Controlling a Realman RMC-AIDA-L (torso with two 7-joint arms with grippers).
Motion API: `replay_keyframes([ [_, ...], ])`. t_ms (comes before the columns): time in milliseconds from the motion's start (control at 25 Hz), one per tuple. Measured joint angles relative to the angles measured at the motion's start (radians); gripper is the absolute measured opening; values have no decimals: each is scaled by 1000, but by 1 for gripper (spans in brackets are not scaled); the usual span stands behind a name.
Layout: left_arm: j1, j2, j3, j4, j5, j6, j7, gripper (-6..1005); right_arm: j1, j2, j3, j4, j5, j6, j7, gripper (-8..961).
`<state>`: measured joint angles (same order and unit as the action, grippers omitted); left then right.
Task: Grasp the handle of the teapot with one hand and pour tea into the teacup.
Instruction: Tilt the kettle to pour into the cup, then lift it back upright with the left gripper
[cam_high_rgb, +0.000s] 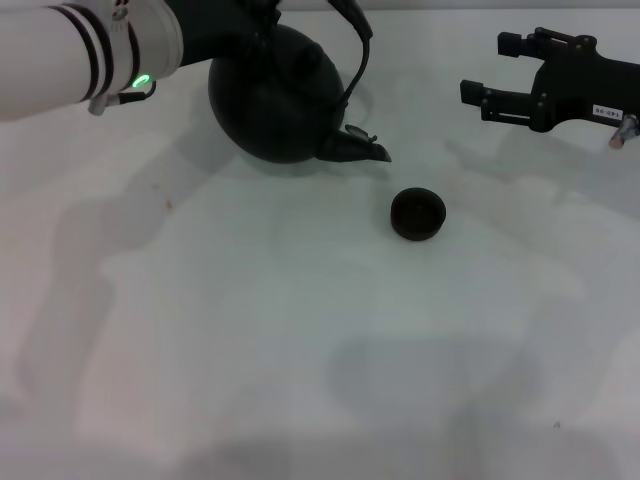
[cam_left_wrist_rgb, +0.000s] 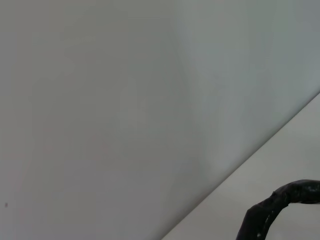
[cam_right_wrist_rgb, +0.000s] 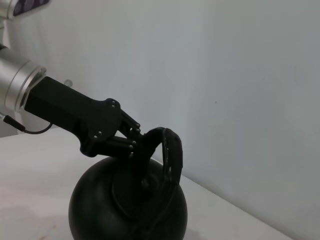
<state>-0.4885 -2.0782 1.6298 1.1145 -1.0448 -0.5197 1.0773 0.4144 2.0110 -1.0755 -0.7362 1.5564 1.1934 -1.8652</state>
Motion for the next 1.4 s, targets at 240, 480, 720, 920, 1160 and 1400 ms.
replay_keyframes([
  [240,-12,-1,8,1,0,-1,-10,136,3,0,0,0,1,-1,0,828],
  [480,-21,-3,28,2,10,-5,-11,135,3,0,0,0,2,-5,0,828],
  [720,-23,-2,52,2,16,-7,-11,135,3,0,0,0,2,-9,0,828],
  [920,-25,-3,66,2,25,-9,-16,135,3,0,0,0,2,-11,0,828],
  [1160,-36,-3,95,7,111,-10,-88,136,2,0,1,4,2,-12,0,829],
  [1400,-40,-3,109,21,148,-11,-114,135,3,0,2,12,2,-12,-4,829],
])
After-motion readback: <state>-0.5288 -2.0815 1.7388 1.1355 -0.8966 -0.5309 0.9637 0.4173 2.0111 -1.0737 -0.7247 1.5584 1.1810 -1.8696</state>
